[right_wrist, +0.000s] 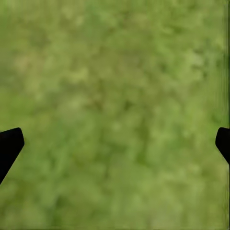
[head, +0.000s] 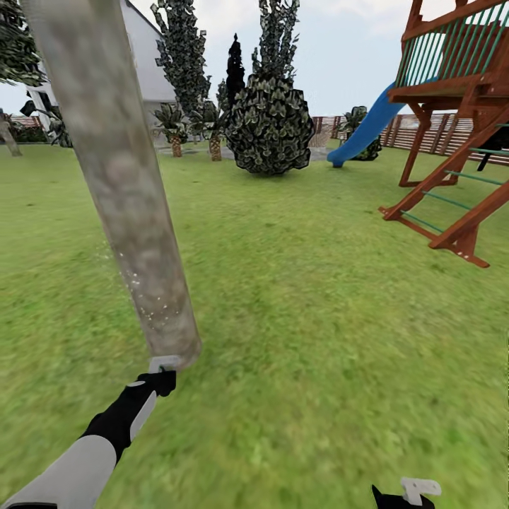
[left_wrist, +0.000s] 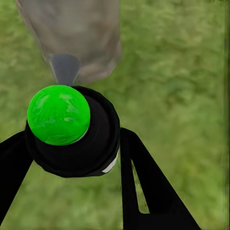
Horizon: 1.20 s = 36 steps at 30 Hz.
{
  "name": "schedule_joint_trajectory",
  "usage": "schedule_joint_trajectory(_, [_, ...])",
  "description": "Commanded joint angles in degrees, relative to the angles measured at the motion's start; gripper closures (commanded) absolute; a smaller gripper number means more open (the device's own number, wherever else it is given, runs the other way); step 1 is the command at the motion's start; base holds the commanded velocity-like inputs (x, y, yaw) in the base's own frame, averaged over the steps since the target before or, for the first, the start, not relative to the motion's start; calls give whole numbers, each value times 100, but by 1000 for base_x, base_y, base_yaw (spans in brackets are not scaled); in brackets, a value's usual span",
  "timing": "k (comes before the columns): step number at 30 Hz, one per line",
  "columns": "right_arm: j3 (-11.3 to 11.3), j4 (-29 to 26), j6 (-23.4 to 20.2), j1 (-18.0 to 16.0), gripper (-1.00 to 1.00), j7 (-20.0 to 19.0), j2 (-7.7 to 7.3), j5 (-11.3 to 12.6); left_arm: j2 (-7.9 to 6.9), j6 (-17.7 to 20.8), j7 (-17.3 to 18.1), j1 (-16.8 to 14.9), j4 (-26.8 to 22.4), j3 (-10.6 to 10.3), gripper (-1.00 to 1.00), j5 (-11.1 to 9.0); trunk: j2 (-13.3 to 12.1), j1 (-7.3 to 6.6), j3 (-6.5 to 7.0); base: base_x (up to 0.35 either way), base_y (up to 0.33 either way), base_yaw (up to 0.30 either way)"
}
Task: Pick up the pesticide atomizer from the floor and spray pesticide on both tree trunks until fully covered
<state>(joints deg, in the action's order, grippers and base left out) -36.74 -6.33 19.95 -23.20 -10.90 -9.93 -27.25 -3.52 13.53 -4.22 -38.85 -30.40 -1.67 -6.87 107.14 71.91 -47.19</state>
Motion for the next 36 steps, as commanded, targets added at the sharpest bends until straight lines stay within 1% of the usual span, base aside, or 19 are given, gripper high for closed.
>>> schedule_joint_trajectory(1, [0, 0, 0, 0, -100, 0, 0, 0, 0, 0, -1, 0, -1, 0, 100, 1, 0, 0, 0, 146, -266, 2])
schedule_joint_trajectory(6, [0, 0, 0, 0, -100, 0, 0, 0, 0, 0, 0, 0, -1, 0, 100, 1, 0, 0, 0, 153, -264, 48])
schedule_joint_trajectory(18, [0, 0, 0, 0, -100, 0, 0, 0, 5, -4, -1, 0, 7, 0, 100, 1, 0, 0, 0, 154, -264, 266])
schedule_joint_trajectory(27, [0, 0, 0, 0, -100, -2, 0, 0, 35, -9, -8, 0, 8, 0, 100, 1, 0, 0, 0, 154, -264, 45])
schedule_joint_trajectory(36, [0, 4, -2, 0, -100, -2, 2, 0, 35, -24, -8, 0, 8, 0, 100, 1, 0, 0, 0, 154, -264, 262])
